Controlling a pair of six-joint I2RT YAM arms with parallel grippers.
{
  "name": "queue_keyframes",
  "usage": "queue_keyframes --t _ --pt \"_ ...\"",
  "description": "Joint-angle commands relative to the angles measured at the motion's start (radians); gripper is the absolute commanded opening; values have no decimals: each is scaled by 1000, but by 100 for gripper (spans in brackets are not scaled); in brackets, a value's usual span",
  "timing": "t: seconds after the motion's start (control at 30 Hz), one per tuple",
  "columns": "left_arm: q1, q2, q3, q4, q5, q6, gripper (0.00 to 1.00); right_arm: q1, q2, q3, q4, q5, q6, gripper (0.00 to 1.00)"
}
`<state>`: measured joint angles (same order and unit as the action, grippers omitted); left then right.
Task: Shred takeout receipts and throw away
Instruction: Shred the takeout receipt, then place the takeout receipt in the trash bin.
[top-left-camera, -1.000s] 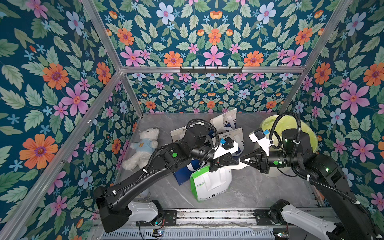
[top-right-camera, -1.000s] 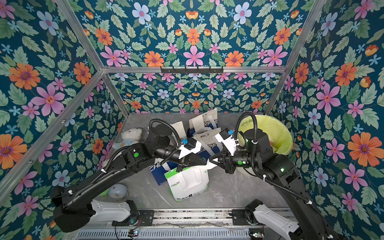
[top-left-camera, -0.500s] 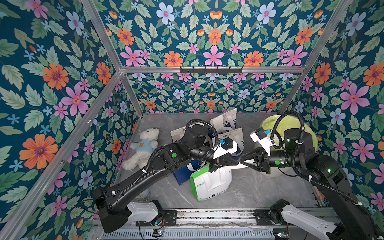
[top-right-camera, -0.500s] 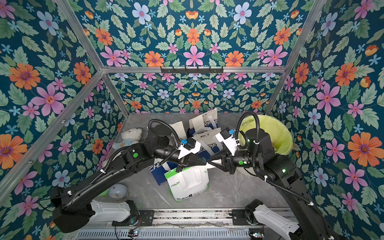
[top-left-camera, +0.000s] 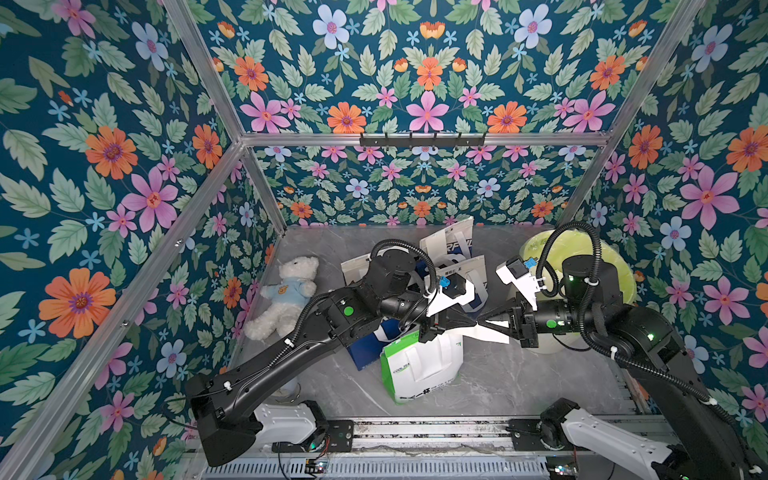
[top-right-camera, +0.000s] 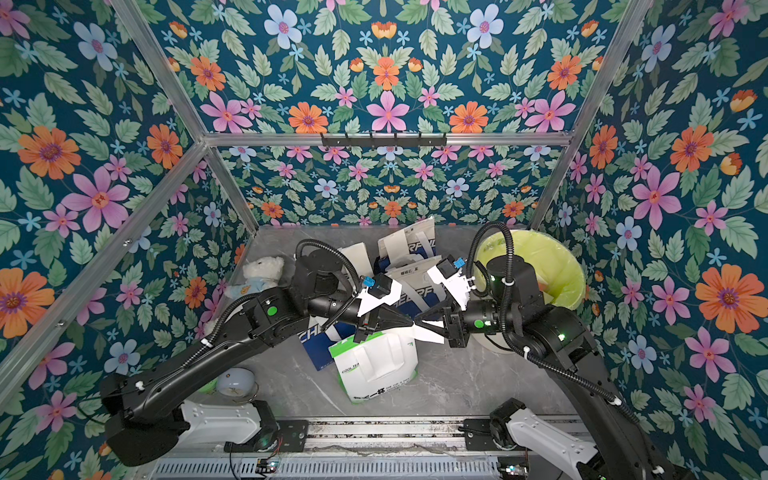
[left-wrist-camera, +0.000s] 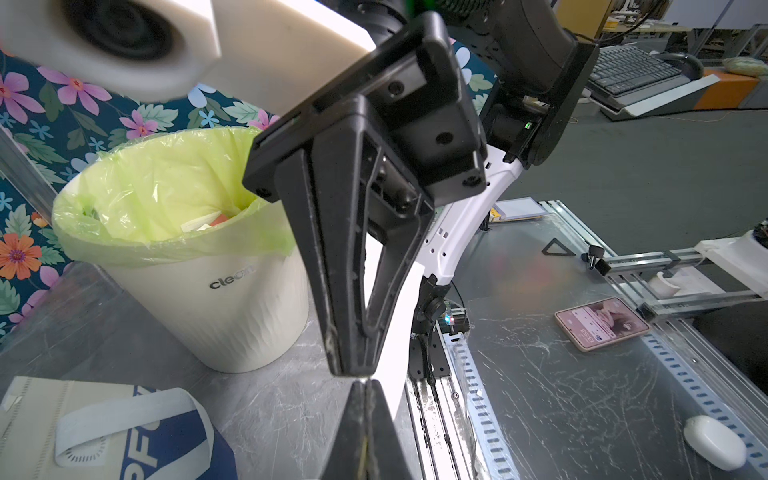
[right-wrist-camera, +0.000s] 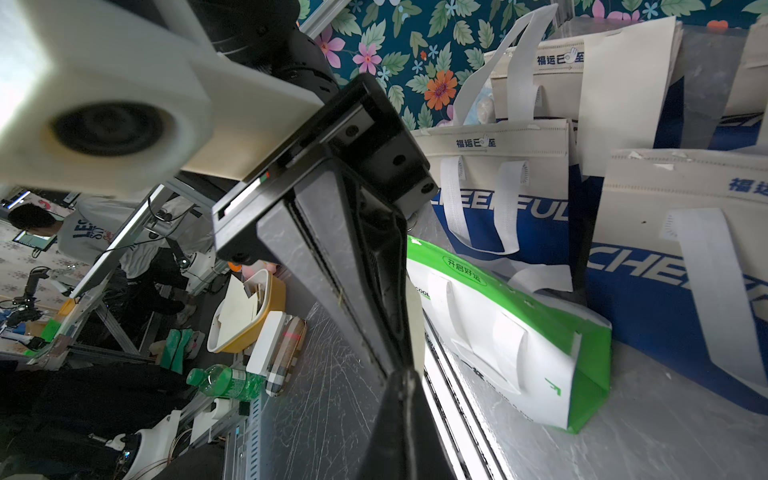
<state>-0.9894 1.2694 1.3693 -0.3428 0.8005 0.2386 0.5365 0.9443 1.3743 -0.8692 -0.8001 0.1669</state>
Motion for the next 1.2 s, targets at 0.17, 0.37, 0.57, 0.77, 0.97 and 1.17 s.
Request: queue_keyframes --t 0.17,0.37,0.57,0.77,0.97,1.17 --pt "5 -19 -28 88 -135 -2 0 1 17 -6 -15 88 80 0" --pt "3 -73 -106 208 -204 6 0 0 31 -28 6 306 238 0" --pt "3 -185 -231 412 -258 -31 0 2 51 -29 -16 469 300 0" --pt "3 -301 -340 560 -315 -75 0 -9 86 21 -80 710 294 0" --pt "3 -334 -360 549 -380 -87 0 -284 55 116 -101 768 286 0" --pt "3 -269 -328 563 -365 -104 0 -601 46 91 -77 746 278 0"
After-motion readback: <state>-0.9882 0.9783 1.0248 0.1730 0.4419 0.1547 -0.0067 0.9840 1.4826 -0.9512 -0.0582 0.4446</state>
